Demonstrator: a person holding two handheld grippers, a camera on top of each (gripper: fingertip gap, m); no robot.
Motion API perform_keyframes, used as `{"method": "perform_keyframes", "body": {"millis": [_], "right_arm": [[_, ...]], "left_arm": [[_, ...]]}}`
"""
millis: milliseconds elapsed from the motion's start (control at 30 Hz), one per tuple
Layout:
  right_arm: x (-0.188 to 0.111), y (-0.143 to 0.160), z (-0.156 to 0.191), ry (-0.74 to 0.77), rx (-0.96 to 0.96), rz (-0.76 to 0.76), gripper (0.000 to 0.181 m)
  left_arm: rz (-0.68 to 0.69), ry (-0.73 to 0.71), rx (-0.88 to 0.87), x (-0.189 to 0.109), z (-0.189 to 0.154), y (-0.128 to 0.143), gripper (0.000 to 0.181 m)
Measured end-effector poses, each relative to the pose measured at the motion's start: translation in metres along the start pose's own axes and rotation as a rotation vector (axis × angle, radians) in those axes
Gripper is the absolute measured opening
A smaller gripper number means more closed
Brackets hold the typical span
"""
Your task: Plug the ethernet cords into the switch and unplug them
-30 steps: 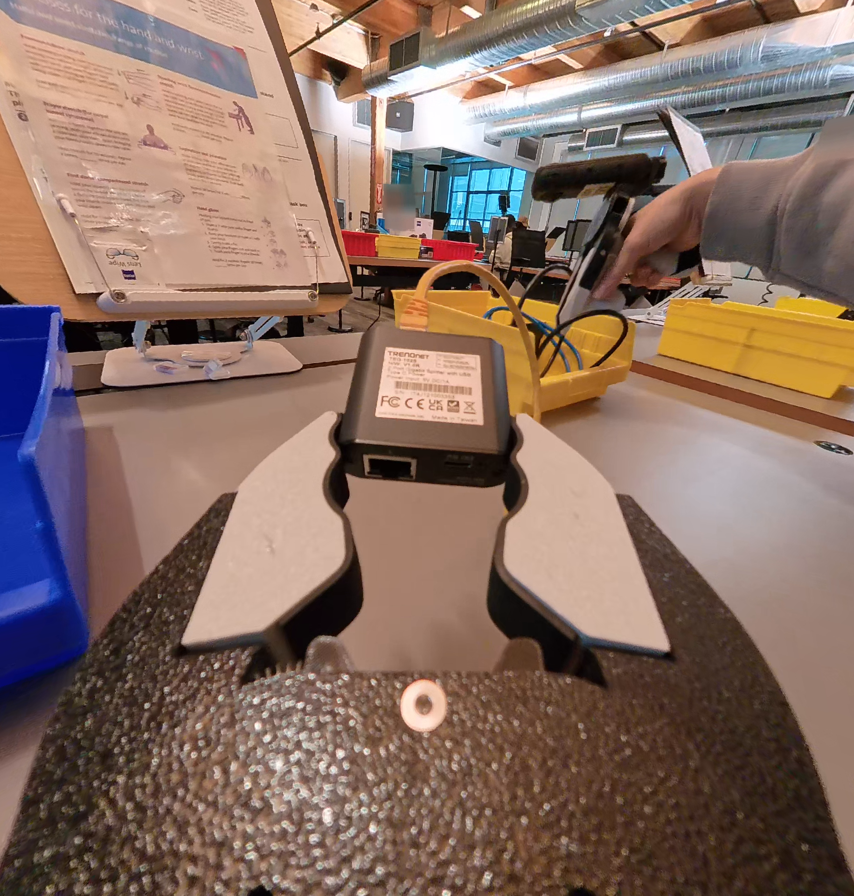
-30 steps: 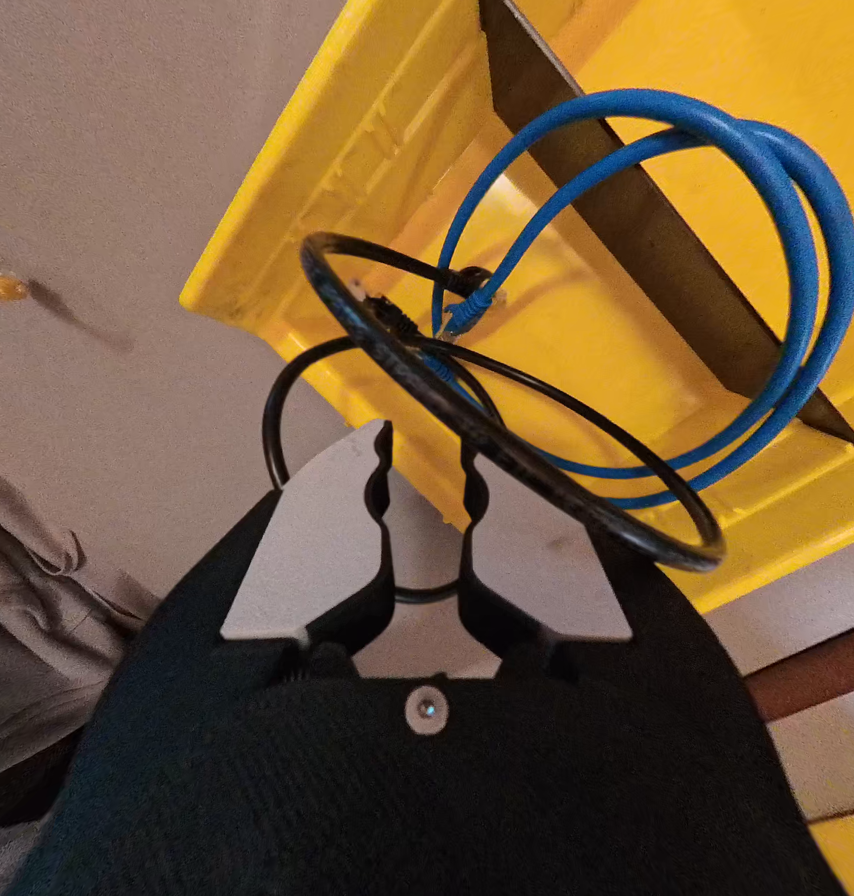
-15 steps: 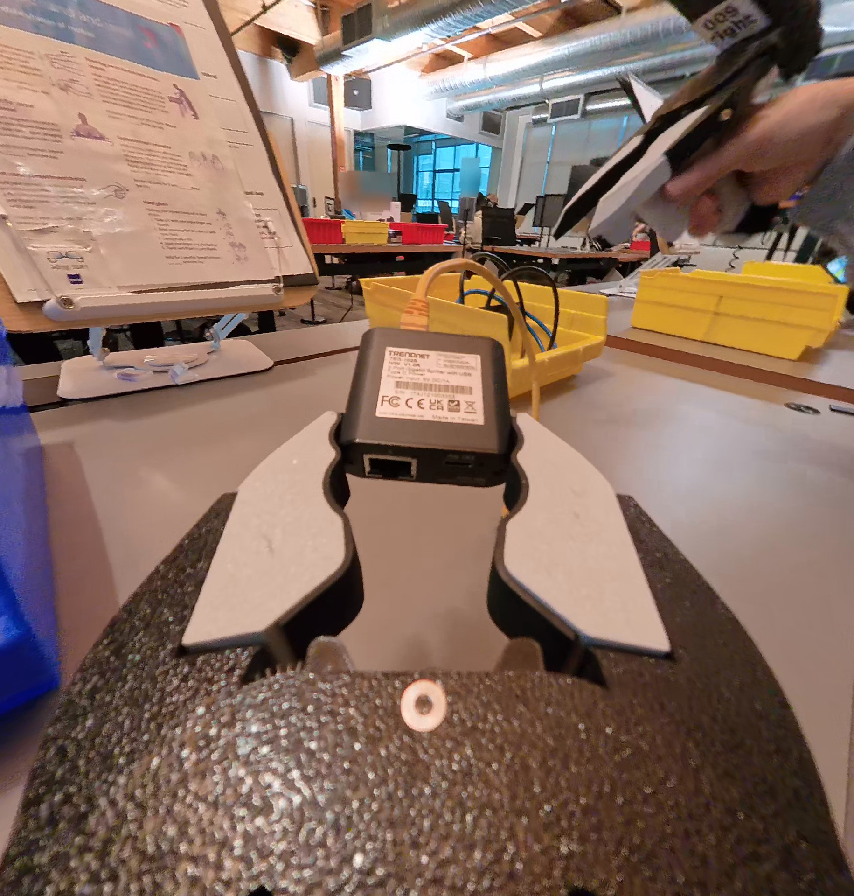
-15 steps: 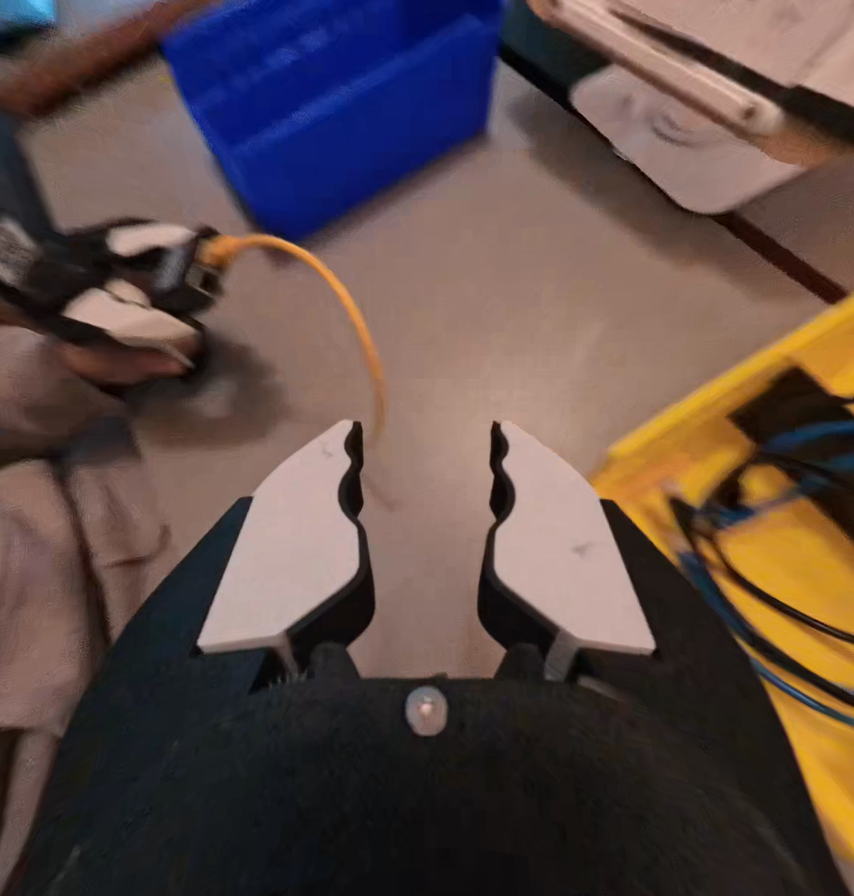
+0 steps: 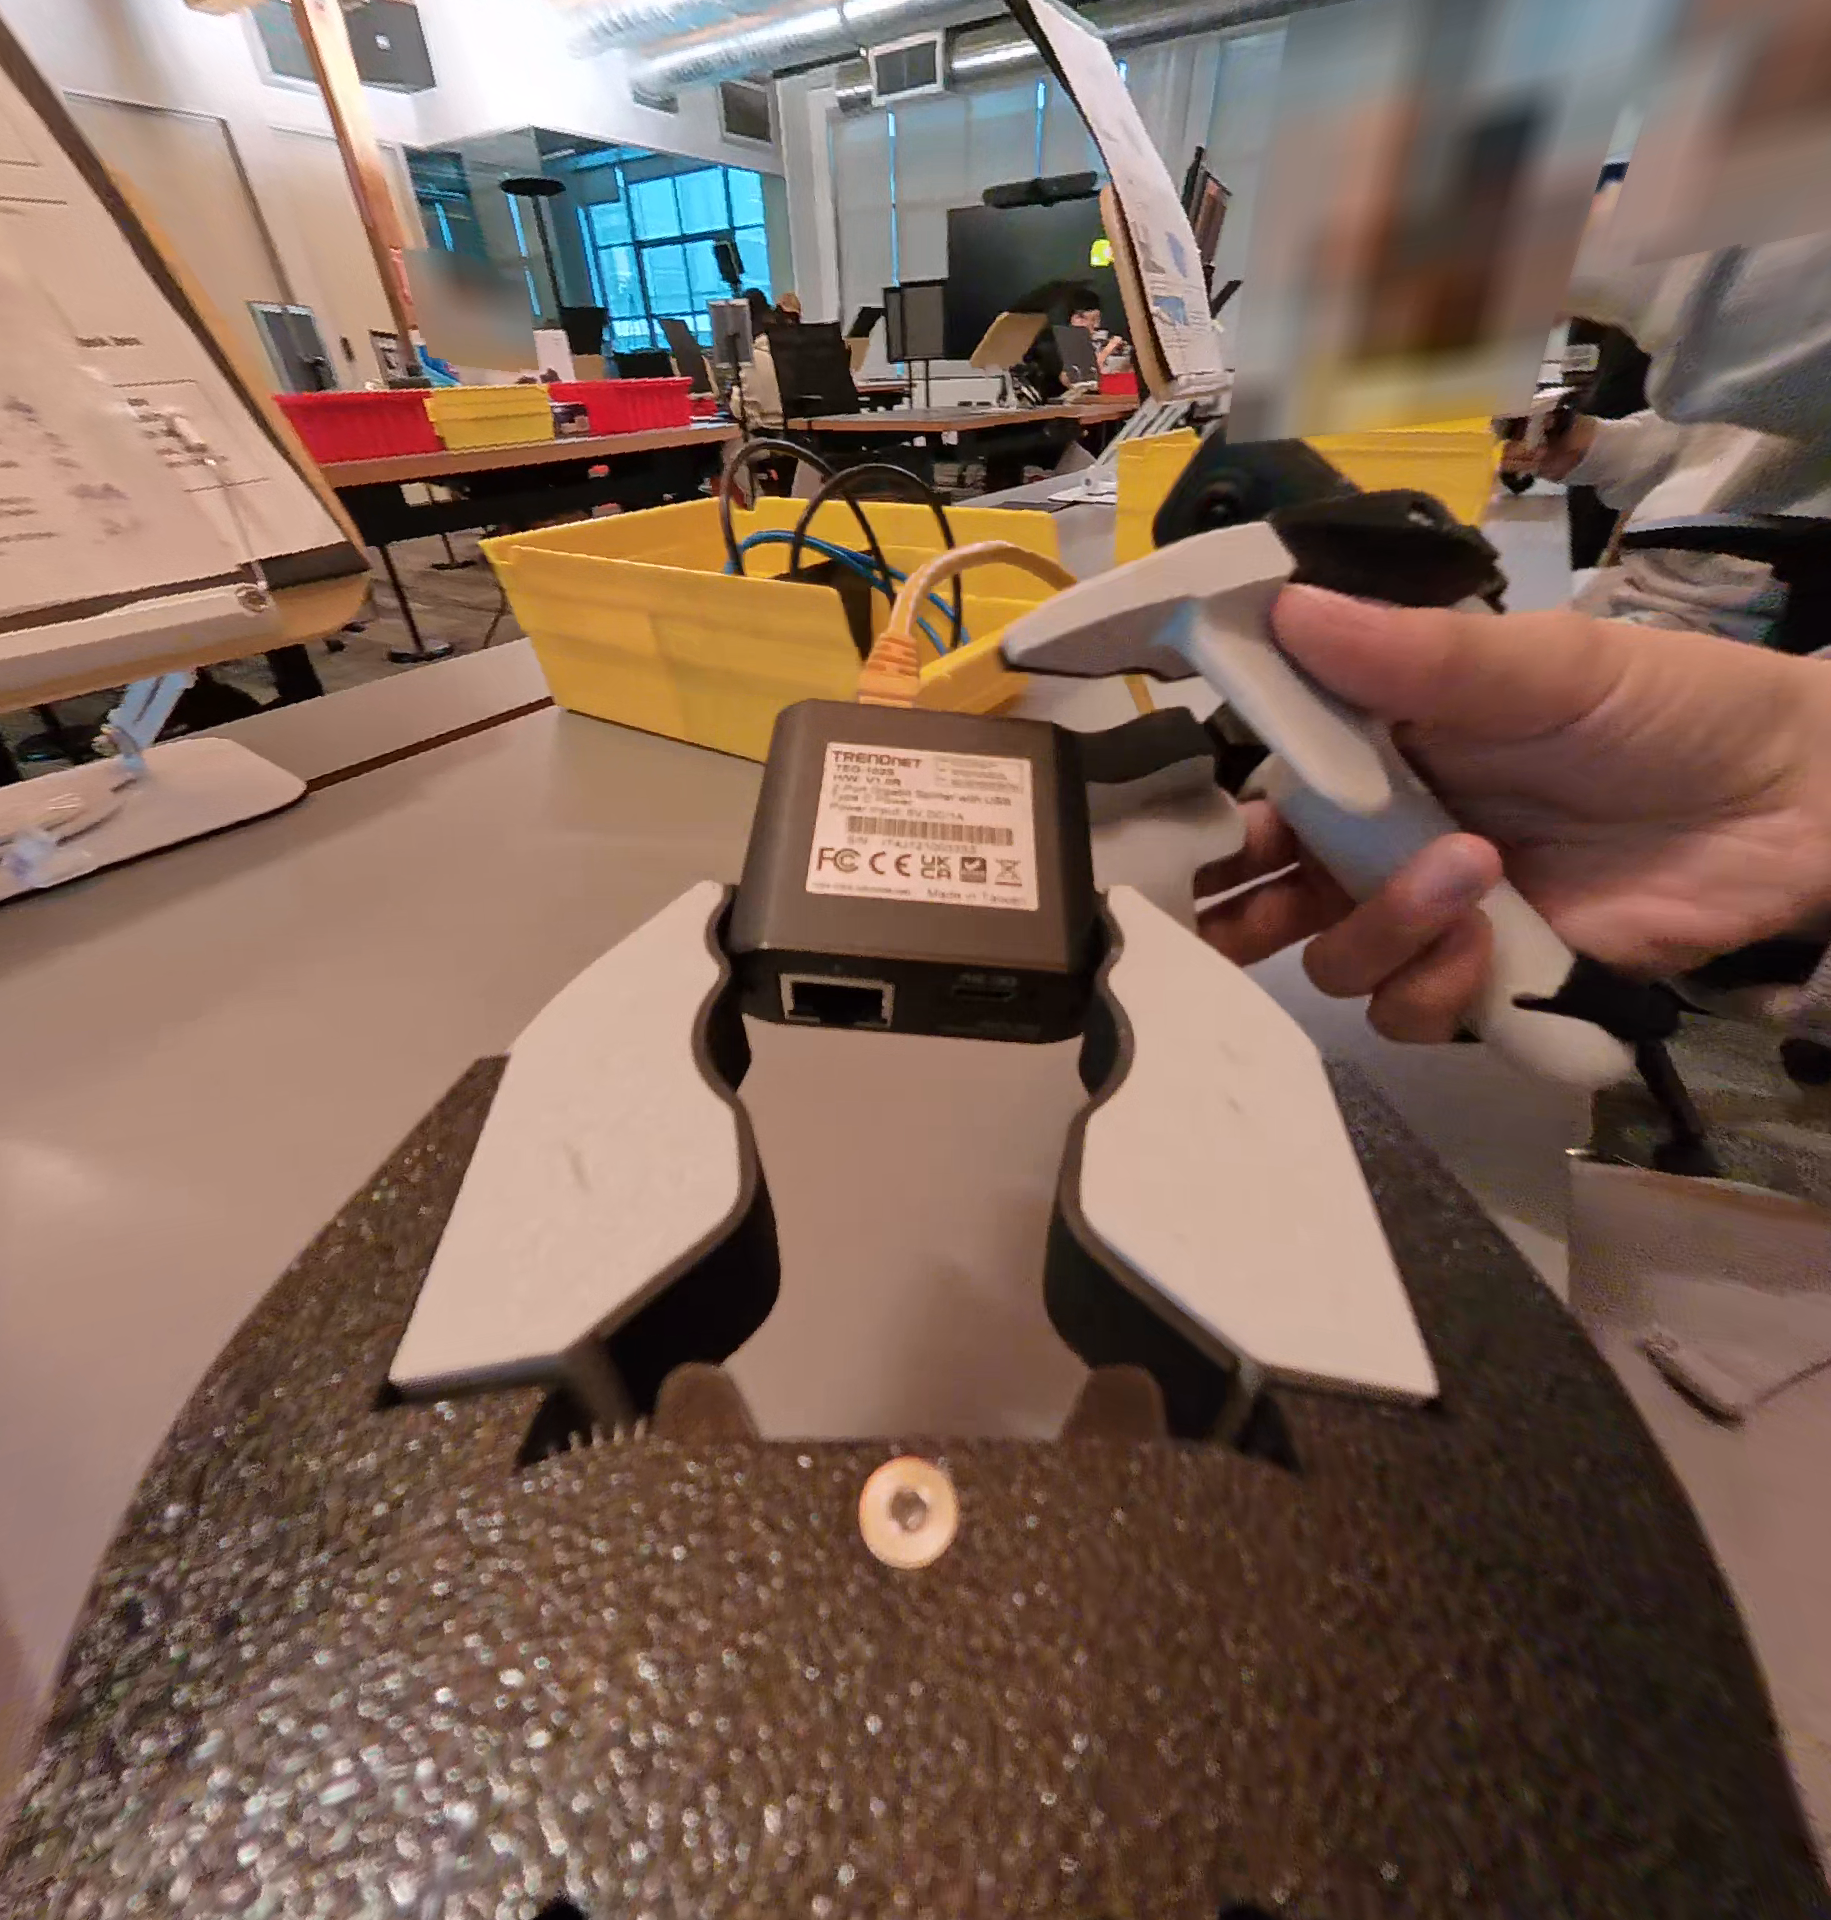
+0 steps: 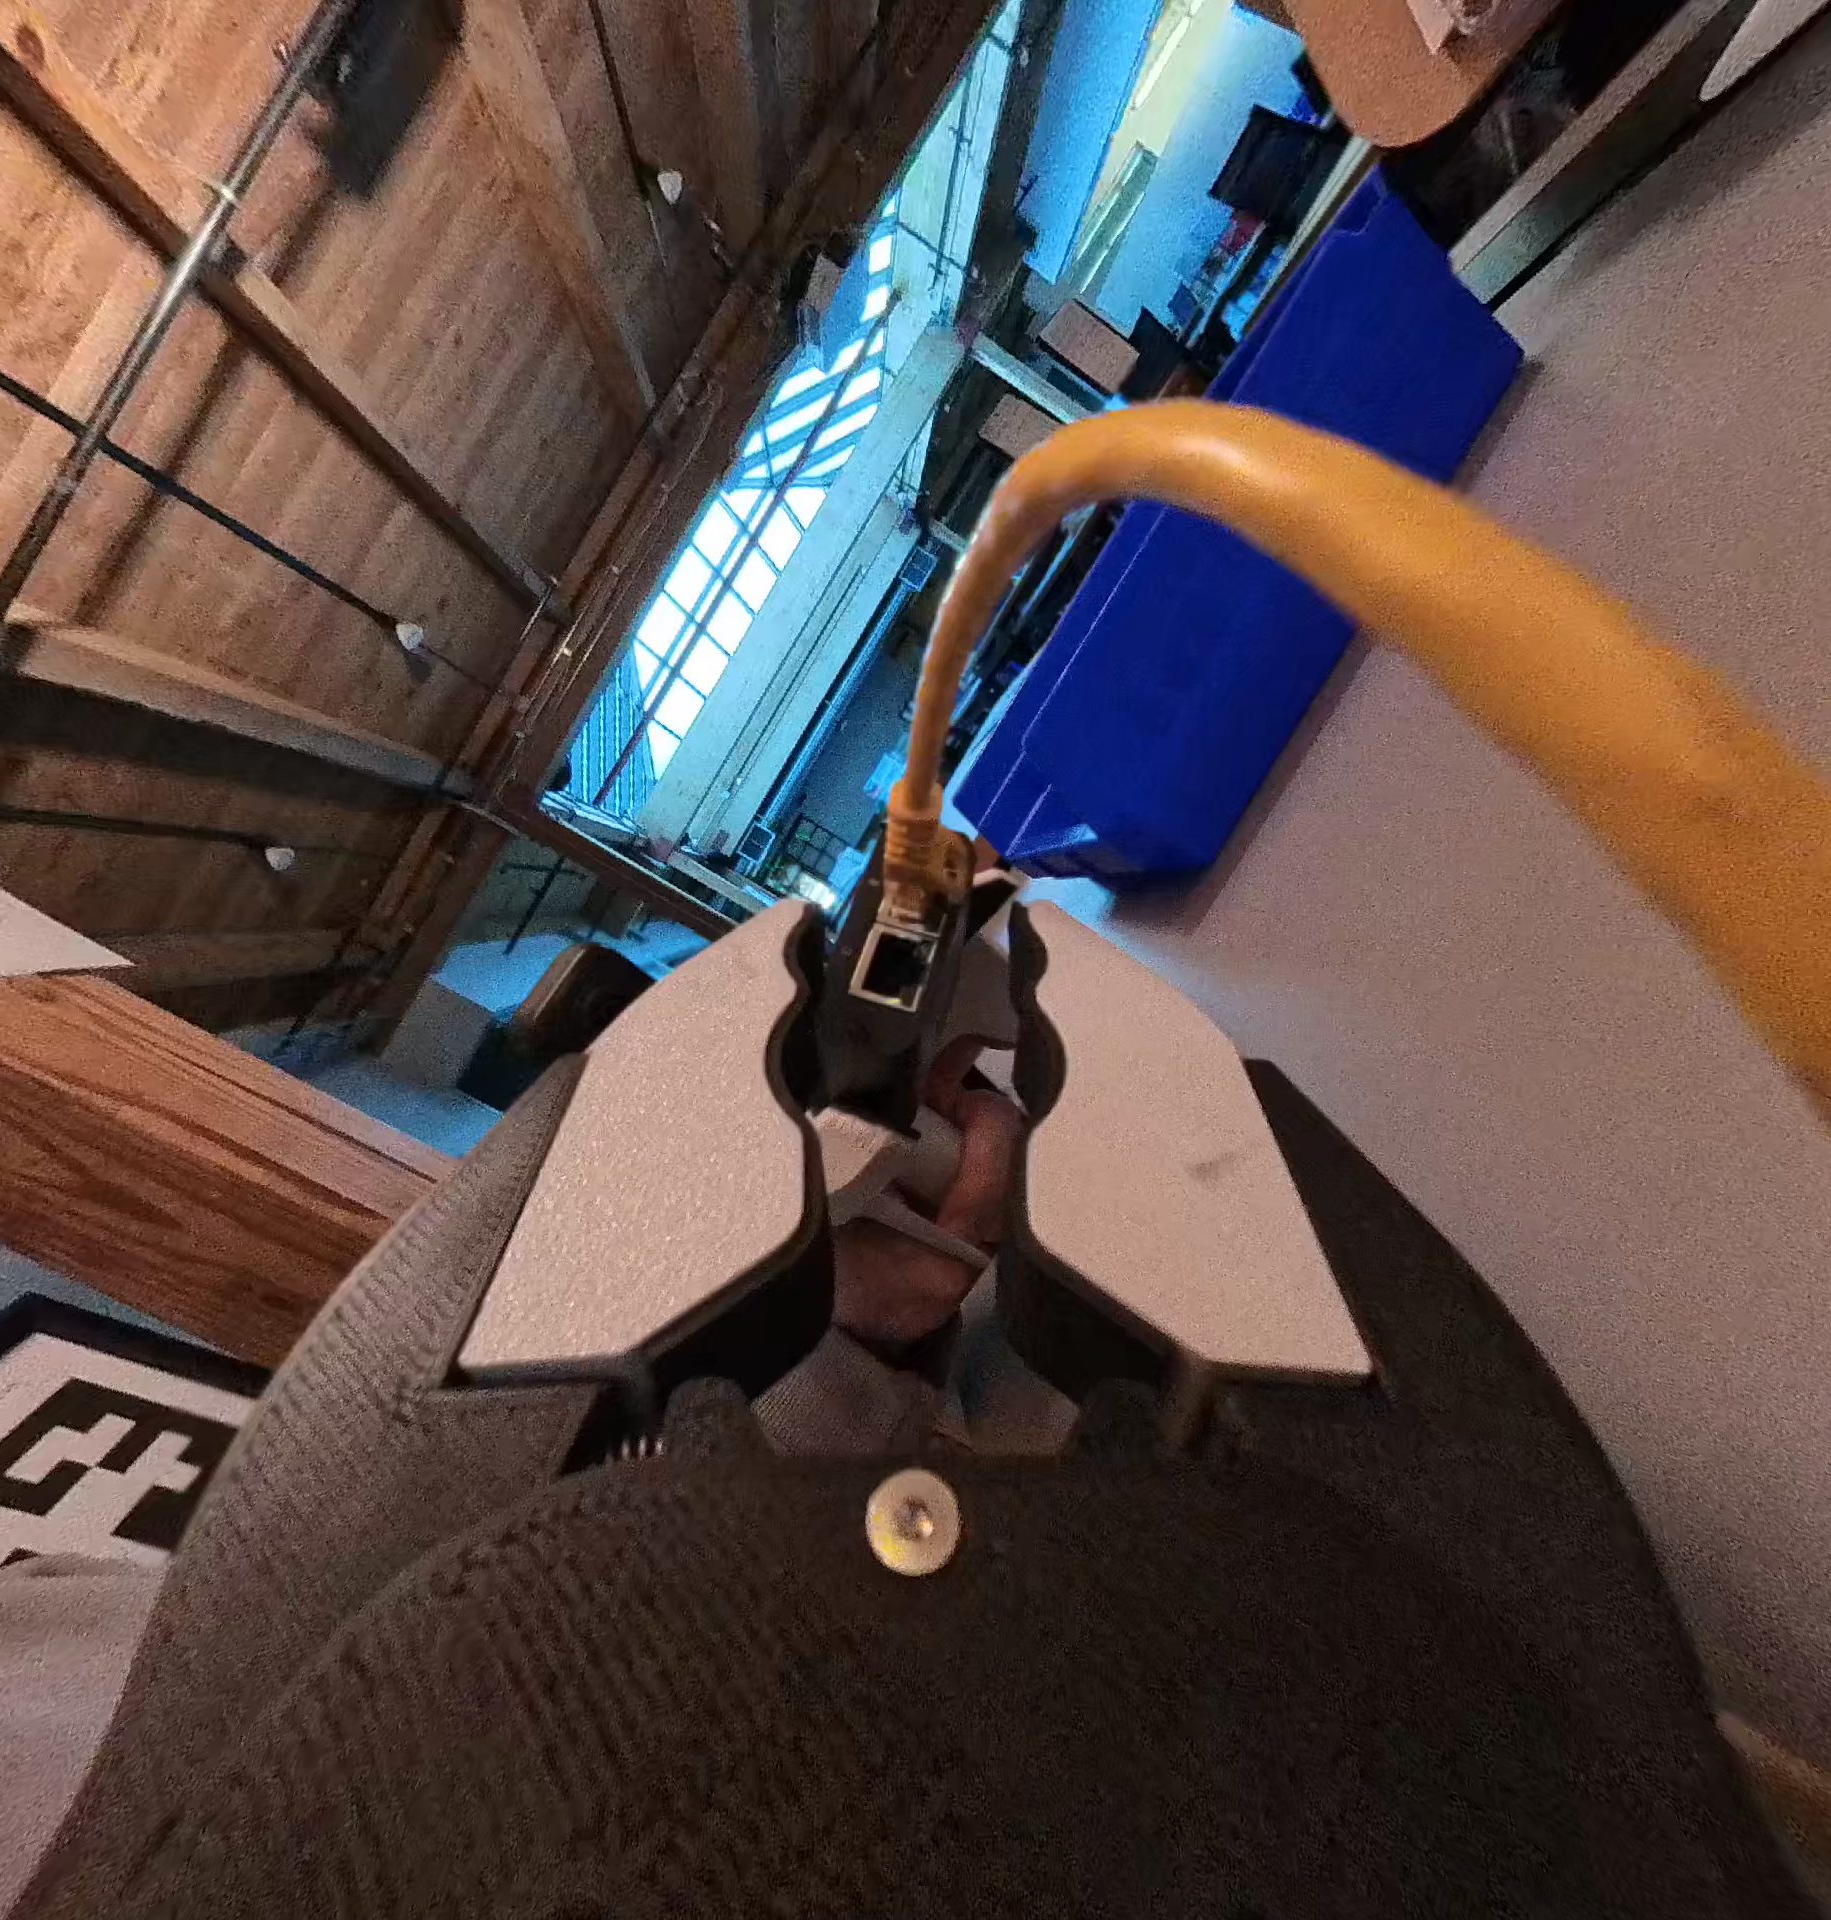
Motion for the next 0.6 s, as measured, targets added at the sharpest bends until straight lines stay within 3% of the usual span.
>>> {"method": "perform_keyframes", "body": {"millis": [100,267,600], "right_arm": [[0.0,0.006,-0.002,0.0,0.042,-0.007,0.035],[-0.005,0.009,-0.002,-0.014,0.088,-0.065,0.019],[-0.004,0.014,-0.004,-0.042,0.139,-0.121,0.015]], "left_arm": [[0.032,0.039,0.025,0.003,-0.008,-0.002,0.062],[0.073,0.039,0.064,0.005,-0.012,-0.004,0.062],[0.096,0.026,0.118,0.006,-0.014,-0.003,0.062]]}}
Point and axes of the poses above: each gripper's, where its closed fingertips meet, x out along the fingers, y out of its underside, z = x × y across the jaws, the point moved 7 cm from there along -x, back along the fingers, and after that the axes turned 3 degrees about -x, right-handed, at the moved point
